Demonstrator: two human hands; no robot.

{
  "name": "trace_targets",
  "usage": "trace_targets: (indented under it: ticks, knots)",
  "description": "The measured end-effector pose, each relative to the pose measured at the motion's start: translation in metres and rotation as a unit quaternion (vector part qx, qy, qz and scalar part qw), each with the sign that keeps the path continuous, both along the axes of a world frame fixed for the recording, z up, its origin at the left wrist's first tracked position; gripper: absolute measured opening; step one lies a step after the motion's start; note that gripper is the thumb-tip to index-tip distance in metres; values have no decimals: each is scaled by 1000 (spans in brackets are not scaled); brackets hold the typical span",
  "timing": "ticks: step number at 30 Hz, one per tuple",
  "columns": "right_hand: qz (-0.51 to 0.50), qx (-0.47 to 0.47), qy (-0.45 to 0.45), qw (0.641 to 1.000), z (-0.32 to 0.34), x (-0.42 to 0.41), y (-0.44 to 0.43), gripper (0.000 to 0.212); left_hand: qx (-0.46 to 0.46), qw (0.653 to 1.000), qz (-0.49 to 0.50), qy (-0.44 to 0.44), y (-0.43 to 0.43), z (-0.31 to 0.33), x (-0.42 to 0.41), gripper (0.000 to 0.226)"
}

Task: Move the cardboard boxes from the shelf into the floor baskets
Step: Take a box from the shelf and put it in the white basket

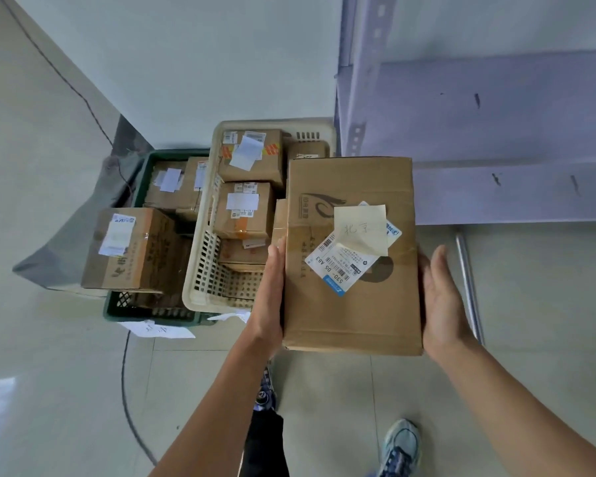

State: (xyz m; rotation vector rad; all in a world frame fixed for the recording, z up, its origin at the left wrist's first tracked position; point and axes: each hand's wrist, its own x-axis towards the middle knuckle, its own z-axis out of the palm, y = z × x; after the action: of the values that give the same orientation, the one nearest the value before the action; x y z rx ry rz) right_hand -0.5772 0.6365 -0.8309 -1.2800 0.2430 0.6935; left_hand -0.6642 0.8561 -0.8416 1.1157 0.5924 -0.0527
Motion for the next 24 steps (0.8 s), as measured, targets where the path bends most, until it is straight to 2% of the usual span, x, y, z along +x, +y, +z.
trace_targets:
  ticks: [10, 14, 17, 20, 24]
  knots:
    - [-10, -53, 43, 998, -76, 6, 177, 58, 18, 998, -9, 65, 161, -71, 3, 56]
    - [-17, -58, 71, 996, -116, 20, 242, 80, 32, 993, -7, 116, 222, -106, 15, 60]
    - [5, -65, 91, 994, -146, 30, 282, 85, 50, 983, 22, 175, 262, -133, 26, 64]
    - [27, -104, 107, 988, -172, 40, 312, 98, 43, 975, 42, 216, 288, -160, 40, 82]
    - [51, -143, 95, 984, -202, 55, 334, 100, 43, 969, 50, 236, 306, -186, 56, 100]
